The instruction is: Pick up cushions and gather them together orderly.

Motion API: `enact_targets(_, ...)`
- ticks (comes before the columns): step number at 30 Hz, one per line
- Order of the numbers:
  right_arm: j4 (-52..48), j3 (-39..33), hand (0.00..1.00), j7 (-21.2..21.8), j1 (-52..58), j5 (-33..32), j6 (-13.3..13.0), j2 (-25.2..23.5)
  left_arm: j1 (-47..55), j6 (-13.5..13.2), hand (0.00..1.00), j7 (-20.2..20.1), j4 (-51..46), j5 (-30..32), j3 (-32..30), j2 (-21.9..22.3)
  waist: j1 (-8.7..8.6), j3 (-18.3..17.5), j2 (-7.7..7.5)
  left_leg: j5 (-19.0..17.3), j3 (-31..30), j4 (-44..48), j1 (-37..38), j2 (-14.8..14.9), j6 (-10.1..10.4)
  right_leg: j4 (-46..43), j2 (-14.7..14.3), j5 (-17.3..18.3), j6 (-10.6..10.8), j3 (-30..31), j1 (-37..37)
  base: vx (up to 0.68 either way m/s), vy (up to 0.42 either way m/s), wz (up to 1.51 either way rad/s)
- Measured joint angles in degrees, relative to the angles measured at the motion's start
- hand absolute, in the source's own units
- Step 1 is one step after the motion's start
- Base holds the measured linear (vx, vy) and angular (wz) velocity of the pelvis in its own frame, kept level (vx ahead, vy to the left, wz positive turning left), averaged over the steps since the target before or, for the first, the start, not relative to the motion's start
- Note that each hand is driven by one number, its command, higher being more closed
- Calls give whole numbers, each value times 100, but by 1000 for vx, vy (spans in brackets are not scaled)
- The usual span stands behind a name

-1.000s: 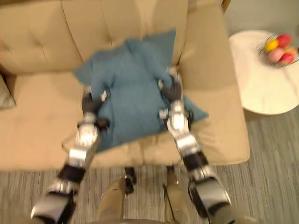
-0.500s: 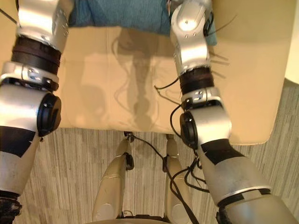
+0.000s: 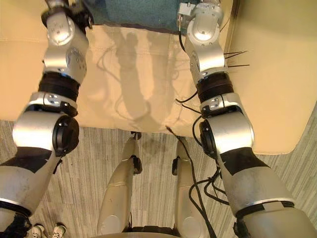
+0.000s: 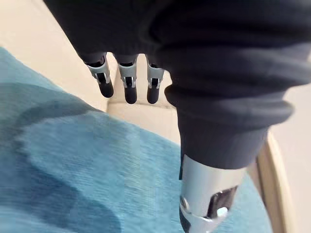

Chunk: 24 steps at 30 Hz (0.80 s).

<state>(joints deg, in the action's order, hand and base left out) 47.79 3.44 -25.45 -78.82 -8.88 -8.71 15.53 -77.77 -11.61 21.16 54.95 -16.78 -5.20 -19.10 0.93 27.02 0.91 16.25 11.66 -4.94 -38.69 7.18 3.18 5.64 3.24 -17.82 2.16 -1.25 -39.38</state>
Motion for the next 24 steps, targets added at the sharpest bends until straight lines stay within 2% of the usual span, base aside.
enact_targets(2,-82,56,0,76,213,-4,0,13,182,-1,0,-17,-105,2,2,-106,2,0,0,-1,54,0,105,7,1,0,-5,2,-1,37,79,-52,33,-11)
enact_targets(5,-609,109,0,216,770,-5,-70,108,565,-38,0,-119,-696,3,10,-507,11,0,0,-8,125,-1,296,30,10,0,-23,3,-1,123,214,-82,9,-14)
enact_targets(7,-1348,108,0,324,1405,-9,-188,313,1077,-190,0,-125,-1484,6,14,-847,21,0,0,-26,172,36,456,66,34,0,-50,10,-5,139,375,-94,-21,-10)
enact_targets(8,-1556,108,0,330,1601,-10,-216,364,1249,-234,0,-128,-1693,6,14,-899,24,0,0,-46,175,78,492,77,55,0,-56,27,-26,132,435,-77,-31,0)
enact_targets(11,-2712,111,0,596,2969,-188,-392,497,2634,-474,0,-268,-2866,-9,20,-960,105,-3,-1,-322,149,440,851,185,121,-24,-115,124,-71,114,954,-52,-39,-1)
enact_targets(13,-3440,222,0,955,4286,-181,-516,473,4114,-607,0,-496,-3556,2,16,-691,156,-77,2,-690,125,908,1165,267,176,-230,-182,381,-89,103,1380,-1,-36,-5)
enact_targets(14,-3554,247,0,1079,4638,-171,-541,443,4506,-630,0,-576,-3642,16,21,-564,155,-183,-3,-776,108,1016,1184,290,187,-285,-196,448,-99,91,1427,32,-34,-1)
enact_targets(16,-3704,326,0,1426,6001,-46,-613,248,6042,-630,0,-846,-3656,100,225,35,156,-583,-1,-1058,96,1212,1435,332,230,-373,-213,712,-98,73,1730,87,-41,1)
enact_targets(17,-3704,330,0,1494,6316,20,-614,198,6380,-612,0,-909,-3628,152,316,155,157,-647,-5,-1104,97,1223,1539,331,223,-375,-210,749,-102,72,1834,98,-38,0)
enact_targets(18,-3668,321,0,1698,6903,178,-614,110,7010,-567,0,-1144,-3551,295,437,382,154,-792,-24,-1214,98,1237,1704,324,242,-376,-204,825,-84,76,1998,59,-25,-1)
enact_targets(19,-3611,320,0,1776,7158,271,-613,73,7253,-547,0,-1240,-3429,367,492,477,154,-876,-31,-1241,100,1240,1774,319,248,-376,-200,851,-82,78,2071,76,-32,-1)
enact_targets(21,-3053,263,0,2039,7849,905,-589,-122,7911,-400,0,-1596,-2587,805,497,746,115,-1243,-76,-1318,107,1184,2068,279,233,-389,-163,964,-9,76,2315,72,-29,-2)
enact_targets(24,-2340,-26,0,2284,8428,1182,-536,-369,8465,-223,0,-1867,-1775,1184,448,842,-9,-1501,-115,-1395,141,1055,2627,221,238,-392,-115,1098,42,86,2791,55,-7,-2)
